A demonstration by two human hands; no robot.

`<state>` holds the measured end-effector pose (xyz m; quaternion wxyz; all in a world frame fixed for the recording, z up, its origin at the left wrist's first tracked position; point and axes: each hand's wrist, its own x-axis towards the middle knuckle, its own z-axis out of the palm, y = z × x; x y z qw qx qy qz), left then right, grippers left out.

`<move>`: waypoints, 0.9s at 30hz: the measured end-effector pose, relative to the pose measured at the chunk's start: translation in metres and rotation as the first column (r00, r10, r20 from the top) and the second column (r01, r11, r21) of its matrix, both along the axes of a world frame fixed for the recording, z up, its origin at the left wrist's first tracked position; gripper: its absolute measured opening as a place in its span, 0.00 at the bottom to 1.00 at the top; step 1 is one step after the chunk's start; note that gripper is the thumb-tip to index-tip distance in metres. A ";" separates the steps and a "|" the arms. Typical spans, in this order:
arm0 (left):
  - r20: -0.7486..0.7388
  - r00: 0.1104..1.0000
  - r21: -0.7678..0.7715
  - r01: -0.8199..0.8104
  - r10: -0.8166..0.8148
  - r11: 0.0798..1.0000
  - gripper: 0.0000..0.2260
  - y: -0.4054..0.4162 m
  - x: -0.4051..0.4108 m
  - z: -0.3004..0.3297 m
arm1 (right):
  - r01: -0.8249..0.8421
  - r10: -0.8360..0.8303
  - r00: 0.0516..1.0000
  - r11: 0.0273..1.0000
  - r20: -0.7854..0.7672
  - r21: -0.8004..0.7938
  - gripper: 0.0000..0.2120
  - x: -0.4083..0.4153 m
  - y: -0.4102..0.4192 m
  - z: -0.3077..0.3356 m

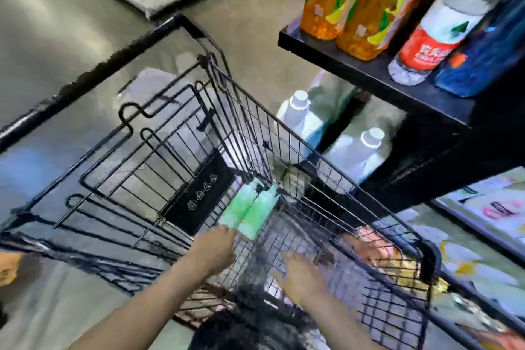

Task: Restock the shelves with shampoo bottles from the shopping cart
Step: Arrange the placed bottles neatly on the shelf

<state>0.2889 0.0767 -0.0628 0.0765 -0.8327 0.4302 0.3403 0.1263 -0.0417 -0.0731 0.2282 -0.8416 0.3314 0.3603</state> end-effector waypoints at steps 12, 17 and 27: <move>-0.075 0.996 0.084 0.043 -0.037 0.996 0.18 -0.039 0.074 -0.154 | 0.641 -0.661 0.749 0.704 -0.050 0.305 0.32 0.089 -0.023 -0.158; -0.106 0.994 0.037 -0.011 0.015 0.999 0.21 -0.048 0.085 -0.194 | 0.763 -0.829 0.558 0.520 0.013 0.384 0.23 0.126 -0.034 -0.204; -0.110 0.984 -0.011 -0.138 0.136 0.990 0.29 -0.060 0.085 -0.225 | 0.873 -0.959 0.282 0.266 0.021 0.409 0.23 0.133 -0.041 -0.238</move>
